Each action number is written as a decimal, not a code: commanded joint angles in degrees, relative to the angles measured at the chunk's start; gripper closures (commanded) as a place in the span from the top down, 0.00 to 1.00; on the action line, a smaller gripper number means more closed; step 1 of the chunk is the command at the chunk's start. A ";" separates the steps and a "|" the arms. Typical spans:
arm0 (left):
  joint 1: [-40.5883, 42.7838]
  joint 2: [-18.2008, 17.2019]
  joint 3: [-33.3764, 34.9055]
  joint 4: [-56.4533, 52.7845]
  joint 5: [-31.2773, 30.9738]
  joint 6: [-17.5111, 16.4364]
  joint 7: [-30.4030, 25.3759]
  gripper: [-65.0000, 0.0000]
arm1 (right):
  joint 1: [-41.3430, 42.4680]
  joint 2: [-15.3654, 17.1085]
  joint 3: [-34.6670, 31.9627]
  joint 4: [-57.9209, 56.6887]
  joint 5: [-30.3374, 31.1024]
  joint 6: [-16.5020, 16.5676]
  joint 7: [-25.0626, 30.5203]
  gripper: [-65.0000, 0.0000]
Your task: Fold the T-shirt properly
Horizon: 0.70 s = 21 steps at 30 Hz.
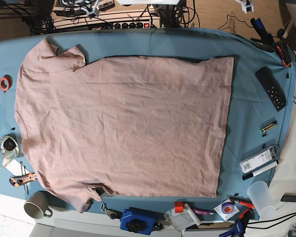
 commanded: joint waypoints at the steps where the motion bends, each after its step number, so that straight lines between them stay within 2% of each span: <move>1: 1.62 -0.37 -0.17 1.20 -1.27 -0.15 0.13 0.00 | -2.29 1.36 0.17 2.91 0.57 0.35 0.17 0.00; 4: 3.89 -0.37 -0.17 3.78 -2.14 -0.15 1.40 0.00 | -7.91 2.84 1.53 11.06 1.97 0.33 -1.16 0.00; 7: 7.10 -0.35 -0.17 8.24 -2.40 -0.15 2.95 0.00 | -13.29 2.91 6.12 18.86 6.32 0.35 -4.66 0.00; 15: 17.55 -0.35 -3.48 27.23 -9.62 -0.24 9.94 0.00 | -24.50 2.91 25.42 38.05 22.69 0.59 -17.77 0.00; 21: 22.75 -0.07 -12.55 40.76 -21.75 -6.95 20.06 0.00 | -27.54 2.89 42.40 48.43 38.91 7.41 -28.39 0.00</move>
